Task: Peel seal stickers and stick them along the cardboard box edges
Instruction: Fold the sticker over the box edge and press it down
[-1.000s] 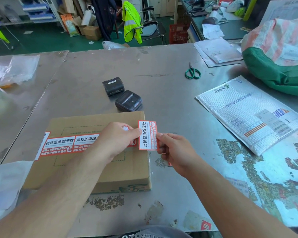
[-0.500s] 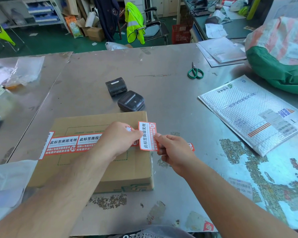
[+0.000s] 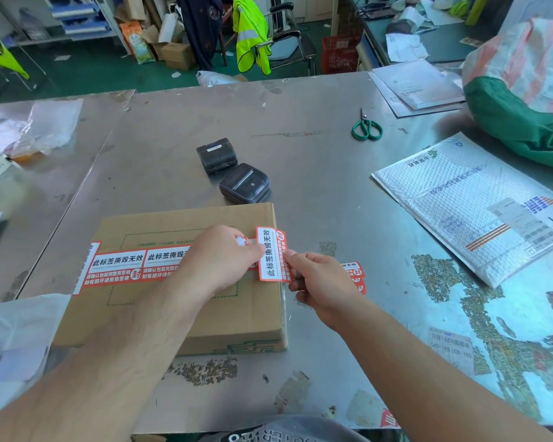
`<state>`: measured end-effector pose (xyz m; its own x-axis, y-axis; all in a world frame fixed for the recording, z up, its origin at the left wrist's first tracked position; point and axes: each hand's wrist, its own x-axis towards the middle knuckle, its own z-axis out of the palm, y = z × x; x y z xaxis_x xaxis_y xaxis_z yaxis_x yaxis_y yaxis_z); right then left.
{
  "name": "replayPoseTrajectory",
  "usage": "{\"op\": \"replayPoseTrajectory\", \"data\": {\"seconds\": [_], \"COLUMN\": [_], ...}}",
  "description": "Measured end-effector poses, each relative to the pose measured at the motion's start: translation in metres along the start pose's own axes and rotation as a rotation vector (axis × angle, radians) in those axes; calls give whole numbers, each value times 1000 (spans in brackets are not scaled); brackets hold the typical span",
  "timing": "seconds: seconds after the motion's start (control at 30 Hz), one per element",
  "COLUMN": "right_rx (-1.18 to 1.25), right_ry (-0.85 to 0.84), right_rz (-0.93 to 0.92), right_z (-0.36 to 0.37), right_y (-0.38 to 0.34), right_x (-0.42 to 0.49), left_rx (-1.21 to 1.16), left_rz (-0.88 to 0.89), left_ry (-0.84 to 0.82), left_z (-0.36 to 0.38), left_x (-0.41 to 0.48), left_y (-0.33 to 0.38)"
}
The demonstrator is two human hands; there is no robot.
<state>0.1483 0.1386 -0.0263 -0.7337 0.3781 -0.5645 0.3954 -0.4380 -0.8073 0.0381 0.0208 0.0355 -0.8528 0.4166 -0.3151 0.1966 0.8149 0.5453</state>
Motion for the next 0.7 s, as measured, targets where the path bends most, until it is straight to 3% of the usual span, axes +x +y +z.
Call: {"op": "replayPoseTrajectory", "data": {"seconds": [0.7], "right_rx": [-48], "right_ry": [-39], "right_rz": [-38], "right_z": [1], "right_y": [17], "right_x": [11], "left_rx": [195], "left_rz": [28], "left_ry": [54], "left_z": [6], "left_x": [-3], "left_y": [2]}}
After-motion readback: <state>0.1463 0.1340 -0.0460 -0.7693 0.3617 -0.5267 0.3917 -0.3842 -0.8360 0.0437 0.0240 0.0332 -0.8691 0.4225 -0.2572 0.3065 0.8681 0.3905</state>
